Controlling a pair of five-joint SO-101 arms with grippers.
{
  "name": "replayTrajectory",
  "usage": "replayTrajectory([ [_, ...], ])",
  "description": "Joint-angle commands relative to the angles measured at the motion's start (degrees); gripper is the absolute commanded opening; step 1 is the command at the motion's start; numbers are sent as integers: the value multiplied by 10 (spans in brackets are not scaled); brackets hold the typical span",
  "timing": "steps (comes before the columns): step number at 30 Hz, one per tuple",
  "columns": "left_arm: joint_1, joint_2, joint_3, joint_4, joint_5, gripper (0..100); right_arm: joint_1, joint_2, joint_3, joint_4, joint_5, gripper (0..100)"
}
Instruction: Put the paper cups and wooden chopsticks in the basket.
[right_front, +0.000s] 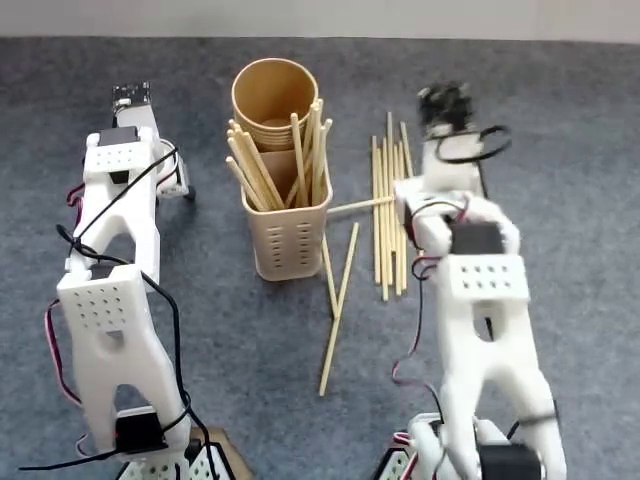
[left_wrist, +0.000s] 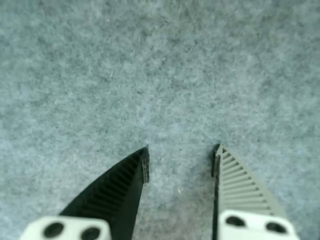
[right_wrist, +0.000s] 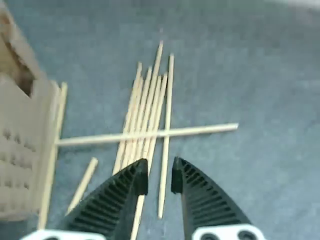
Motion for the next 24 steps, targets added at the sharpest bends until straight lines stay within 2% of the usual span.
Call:
replayTrajectory([
  [1, 21, 4, -5, -15, -5, 217, -5, 59, 44, -73, 6, 89],
  [9, 21, 26, -26, -13, -5, 217, 7, 222, 67, -204, 11, 89],
  [12, 21, 26, -26, -13, -5, 217, 6, 256, 36, -205, 24, 107],
  [18, 21, 26, -26, -13, -5, 217, -7, 263, 31, -205, 27, 242],
  [24, 21, 26, -26, -13, -5, 217, -7, 269, 40, -205, 27, 249],
])
